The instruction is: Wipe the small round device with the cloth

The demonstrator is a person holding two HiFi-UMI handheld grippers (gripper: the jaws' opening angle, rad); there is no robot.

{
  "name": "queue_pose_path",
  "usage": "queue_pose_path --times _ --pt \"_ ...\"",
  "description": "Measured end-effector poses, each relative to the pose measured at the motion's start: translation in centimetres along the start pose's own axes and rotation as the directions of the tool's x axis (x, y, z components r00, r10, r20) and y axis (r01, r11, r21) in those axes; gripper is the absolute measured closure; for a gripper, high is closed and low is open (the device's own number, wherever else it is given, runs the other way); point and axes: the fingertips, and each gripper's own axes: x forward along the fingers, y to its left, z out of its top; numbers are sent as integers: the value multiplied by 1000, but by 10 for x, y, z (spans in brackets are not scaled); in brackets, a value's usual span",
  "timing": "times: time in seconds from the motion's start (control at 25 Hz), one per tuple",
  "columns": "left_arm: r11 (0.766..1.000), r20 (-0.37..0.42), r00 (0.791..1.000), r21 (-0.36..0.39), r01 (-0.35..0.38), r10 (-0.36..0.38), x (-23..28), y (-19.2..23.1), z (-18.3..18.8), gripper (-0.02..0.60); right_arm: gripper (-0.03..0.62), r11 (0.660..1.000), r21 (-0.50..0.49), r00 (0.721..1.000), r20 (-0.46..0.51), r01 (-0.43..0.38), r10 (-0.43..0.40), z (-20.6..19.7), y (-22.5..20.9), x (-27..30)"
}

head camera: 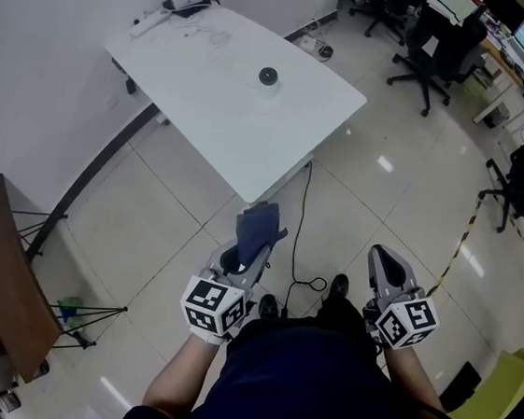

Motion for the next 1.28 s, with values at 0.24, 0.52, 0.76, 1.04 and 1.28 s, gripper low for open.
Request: queue_pose_path --times 0.24,0.52,0.76,1.04,1.28 --pt "1000 3 1000 -3 -18 18 69 22 28 463 583 997 -8 996 -17 -83 82 18 -34 71" --pt "993 -6 994 -29 -114 113 151 41 65 463 582 946 28 943 -71 -323 324 45 -83 171" --pt "995 52 995 -53 -81 84 209 42 109 462 431 755 148 745 -124 -639 655 74 -78 235" --pt "981 144 975 -64 181 -170 248 54 162 462 237 550 347 569 -54 -760 820 116 -46 308" --pt "922 163 914 -55 384 -371 258 85 180 460 214 524 457 570 -43 -719 820 117 -14 357"
